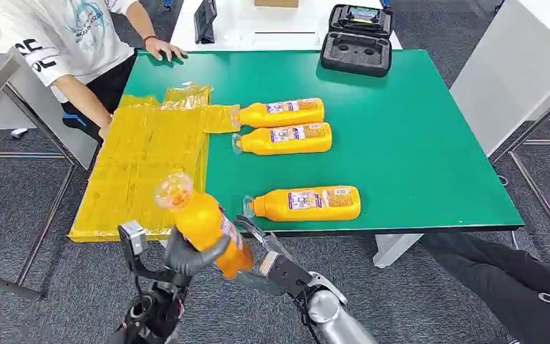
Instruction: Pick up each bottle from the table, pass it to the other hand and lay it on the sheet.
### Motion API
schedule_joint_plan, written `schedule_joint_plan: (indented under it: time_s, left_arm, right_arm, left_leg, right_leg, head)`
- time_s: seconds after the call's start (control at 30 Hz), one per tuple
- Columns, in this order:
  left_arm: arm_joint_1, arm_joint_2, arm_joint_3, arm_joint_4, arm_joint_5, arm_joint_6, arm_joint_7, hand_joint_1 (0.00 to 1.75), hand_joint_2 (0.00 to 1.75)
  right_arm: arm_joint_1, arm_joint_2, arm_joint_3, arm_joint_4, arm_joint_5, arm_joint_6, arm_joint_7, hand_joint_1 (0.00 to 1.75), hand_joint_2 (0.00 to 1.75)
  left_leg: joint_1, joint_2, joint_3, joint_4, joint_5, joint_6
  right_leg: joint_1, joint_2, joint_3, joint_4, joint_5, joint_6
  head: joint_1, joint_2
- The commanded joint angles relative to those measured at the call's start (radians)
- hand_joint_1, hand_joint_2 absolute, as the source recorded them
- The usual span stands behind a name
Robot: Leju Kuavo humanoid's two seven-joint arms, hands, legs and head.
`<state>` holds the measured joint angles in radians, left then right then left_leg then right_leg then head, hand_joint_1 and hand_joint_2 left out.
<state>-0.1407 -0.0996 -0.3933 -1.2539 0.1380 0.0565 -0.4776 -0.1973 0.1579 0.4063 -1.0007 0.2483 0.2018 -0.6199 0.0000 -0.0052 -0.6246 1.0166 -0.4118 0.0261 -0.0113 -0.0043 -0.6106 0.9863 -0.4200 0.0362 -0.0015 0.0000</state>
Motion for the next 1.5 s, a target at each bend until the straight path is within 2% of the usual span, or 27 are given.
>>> schedule_joint_plan:
  time_s: [0.03,0.13,0.17,0.27,0.47,0.77,0.97,1.3,1.4,1.47,1.5]
  left_arm:
    - [-0.107,0.033,0.110,0.069,-0.122,0.123,-0.039,1.75,1.75]
    - [-0.174,0.042,0.170,0.096,-0.212,0.251,-0.062,1.75,1.75]
    - [-0.195,0.046,0.191,0.103,-0.233,0.281,-0.071,1.75,1.75]
    - [-0.212,0.038,0.230,0.110,-0.246,0.282,-0.059,1.75,1.75]
    - [-0.272,0.063,0.277,0.113,-0.292,0.331,-0.066,1.75,1.75]
    - [-0.269,0.064,0.267,0.116,-0.318,0.351,-0.069,1.75,1.75]
    - [-0.413,0.136,0.233,0.267,-0.529,0.363,0.020,1.75,1.75]
    - [-0.426,0.141,0.228,0.284,-0.556,0.376,0.028,1.75,1.75]
    - [-0.499,0.174,0.196,0.387,-0.639,0.343,0.064,1.75,1.75]
    - [-0.617,0.209,0.153,0.565,-0.695,0.262,0.099,1.75,1.75]
    - [-0.737,0.246,0.050,0.731,-0.836,0.251,0.143,1.75,1.75]
  right_arm:
    - [-0.008,-0.033,-0.001,-0.082,-0.019,0.019,0.002,0.00,0.00]
    - [-0.003,-0.046,0.008,-0.145,-0.036,0.037,-0.006,0.00,0.00]
    - [-0.001,-0.052,0.012,-0.166,-0.037,0.038,-0.002,0.00,0.00]
    - [0.003,-0.059,0.018,-0.186,-0.043,0.039,0.013,0.00,0.00]
    - [-0.013,-0.066,0.026,-0.150,-0.070,0.048,0.008,0.00,0.00]
    - [-0.016,-0.067,0.029,-0.148,-0.071,0.047,0.007,0.00,0.00]
    - [-0.045,-0.081,0.040,-0.145,-0.119,0.052,-0.017,0.00,0.00]
    - [-0.046,-0.082,0.040,-0.146,-0.120,0.050,-0.017,0.00,0.00]
    - [-0.050,-0.088,0.034,-0.147,-0.145,0.050,-0.013,0.00,0.00]
    - [-0.049,-0.100,0.034,-0.139,-0.167,0.050,-0.022,0.00,0.00]
    - [-0.028,-0.094,0.026,-0.154,-0.168,0.053,-0.029,0.00,0.00]
  left_leg:
    - [0.001,0.000,0.005,0.000,-0.001,-0.002]
    - [0.001,0.000,0.005,0.000,-0.002,-0.002]
    - [0.001,-0.001,0.001,0.000,0.000,-0.001]
    - [0.001,-0.001,0.002,0.000,0.000,-0.001]
    - [0.001,0.000,0.004,0.000,-0.002,-0.002]
    - [0.000,0.000,0.002,0.000,-0.001,-0.001]
    - [0.001,-0.001,0.002,0.000,0.000,-0.001]
    - [0.001,-0.001,0.003,0.000,0.000,-0.002]
    - [0.001,-0.001,0.001,0.001,0.000,-0.001]
    - [0.001,-0.001,0.002,0.001,0.000,-0.002]
    - [0.001,-0.002,0.001,0.001,0.000,-0.002]
  right_leg:
    - [0.001,-0.001,0.005,0.000,-0.002,-0.002]
    - [0.001,0.000,0.005,0.000,-0.002,-0.002]
    - [0.001,-0.001,0.001,0.000,-0.001,-0.001]
    - [0.001,-0.001,0.002,0.000,-0.001,-0.001]
    - [0.001,0.000,0.005,0.000,-0.001,-0.002]
    - [0.000,0.000,0.002,0.000,-0.001,-0.001]
    - [0.001,-0.001,0.002,0.001,-0.001,-0.001]
    - [0.001,-0.001,0.003,0.001,-0.001,-0.001]
    - [0.001,-0.001,0.002,0.001,-0.001,-0.001]
    - [0.001,-0.001,0.003,0.001,-0.001,-0.002]
    - [0.001,-0.002,0.002,0.001,-0.001,-0.001]
  head:
    - [0.000,0.000]
    - [0.000,0.000]
    - [0.000,0.000]
    - [0.000,0.000]
    - [0.000,0.000]
    - [0.000,0.000]
    - [0.000,0.000]
    - [0.000,0.000]
    - [0.000,0.000]
    - [0.000,0.000]
    - [0.000,0.000]
